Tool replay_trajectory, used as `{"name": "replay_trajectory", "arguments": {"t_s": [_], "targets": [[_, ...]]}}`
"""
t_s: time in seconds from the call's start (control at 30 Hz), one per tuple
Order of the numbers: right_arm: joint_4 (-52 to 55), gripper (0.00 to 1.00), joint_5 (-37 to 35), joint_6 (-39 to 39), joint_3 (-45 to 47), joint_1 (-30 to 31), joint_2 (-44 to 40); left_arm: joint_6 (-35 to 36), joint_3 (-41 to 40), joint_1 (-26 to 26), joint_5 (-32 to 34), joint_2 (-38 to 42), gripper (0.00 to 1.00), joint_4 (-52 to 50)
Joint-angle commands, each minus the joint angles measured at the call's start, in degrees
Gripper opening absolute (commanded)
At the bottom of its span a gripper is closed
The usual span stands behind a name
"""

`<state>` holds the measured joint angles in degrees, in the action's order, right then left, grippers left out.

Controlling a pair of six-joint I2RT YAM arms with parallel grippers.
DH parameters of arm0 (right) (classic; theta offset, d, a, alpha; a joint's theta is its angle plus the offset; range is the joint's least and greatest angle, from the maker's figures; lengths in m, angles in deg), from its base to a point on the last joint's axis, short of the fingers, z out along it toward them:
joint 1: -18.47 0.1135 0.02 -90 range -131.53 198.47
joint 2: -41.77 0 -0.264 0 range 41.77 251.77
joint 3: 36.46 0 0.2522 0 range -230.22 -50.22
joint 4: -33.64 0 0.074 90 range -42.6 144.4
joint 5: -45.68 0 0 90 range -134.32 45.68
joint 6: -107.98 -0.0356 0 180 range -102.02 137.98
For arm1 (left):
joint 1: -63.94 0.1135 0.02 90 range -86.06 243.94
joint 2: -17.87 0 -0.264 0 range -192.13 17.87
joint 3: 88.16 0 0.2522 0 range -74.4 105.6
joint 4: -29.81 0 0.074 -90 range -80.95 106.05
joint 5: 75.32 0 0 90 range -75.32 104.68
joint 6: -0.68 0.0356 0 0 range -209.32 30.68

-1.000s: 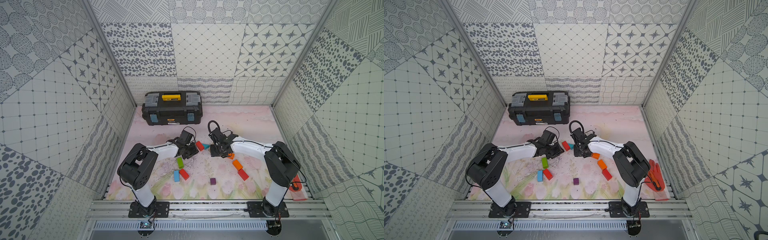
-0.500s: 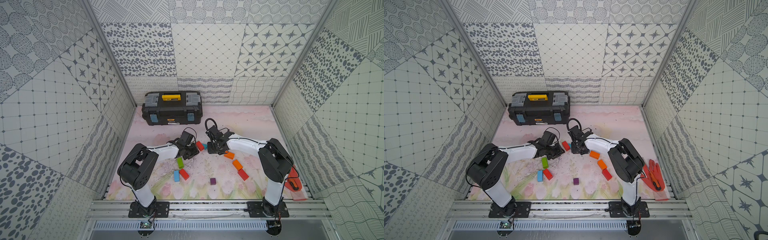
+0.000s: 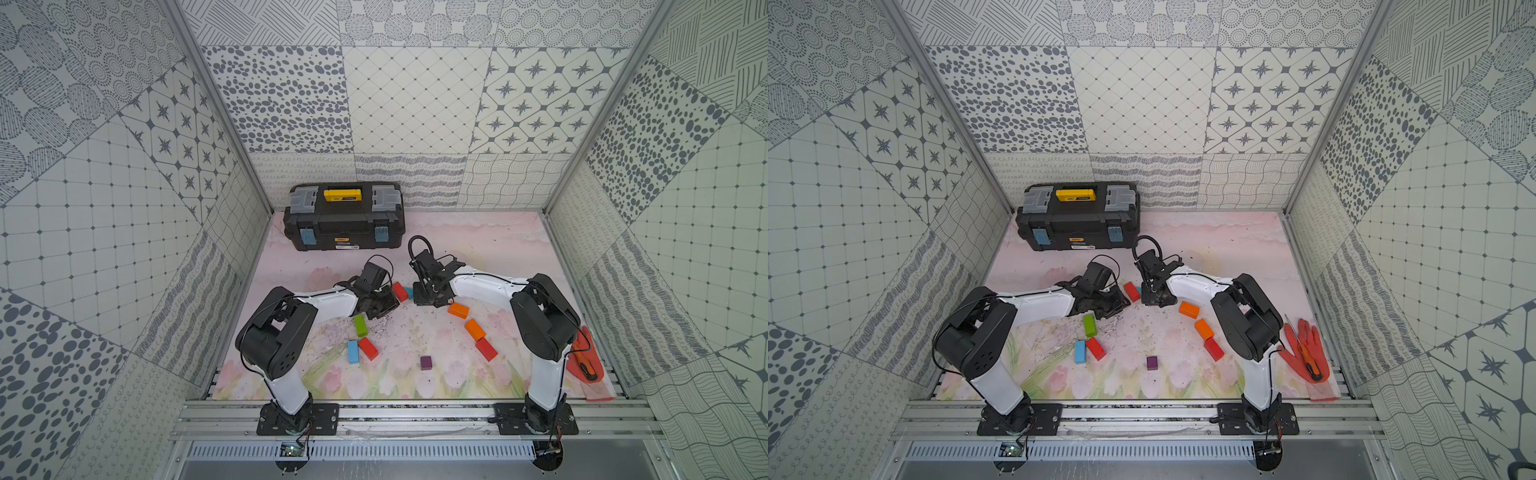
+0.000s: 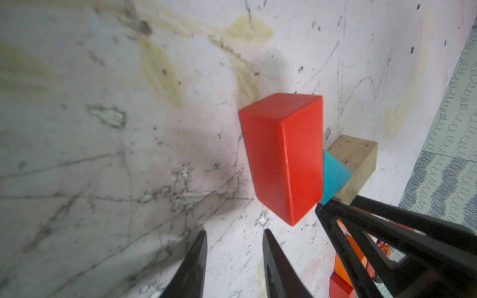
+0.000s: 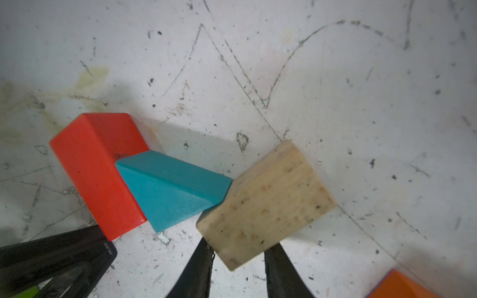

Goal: Assemble a heart with building blocks
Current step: Adjust the building block at the center of the board.

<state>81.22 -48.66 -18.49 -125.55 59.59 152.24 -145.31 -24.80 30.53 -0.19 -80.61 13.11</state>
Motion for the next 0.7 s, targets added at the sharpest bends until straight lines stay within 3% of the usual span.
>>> {"name": "replay_trajectory", "arguments": {"t_s": [0.0, 0.67], "targets": [[-0.9, 0.35, -0.3, -0.9, -1.7, -0.3, 1.2, 0.5, -0.7, -0.7, 1.2, -1.3, 0.39, -7.9], [-0.7, 0.36, -0.9, -0.4, -1.5, -1.0, 1.4, 1.7, 2.7, -2.7, 3.5, -3.7, 0.49, -10.8]]}}
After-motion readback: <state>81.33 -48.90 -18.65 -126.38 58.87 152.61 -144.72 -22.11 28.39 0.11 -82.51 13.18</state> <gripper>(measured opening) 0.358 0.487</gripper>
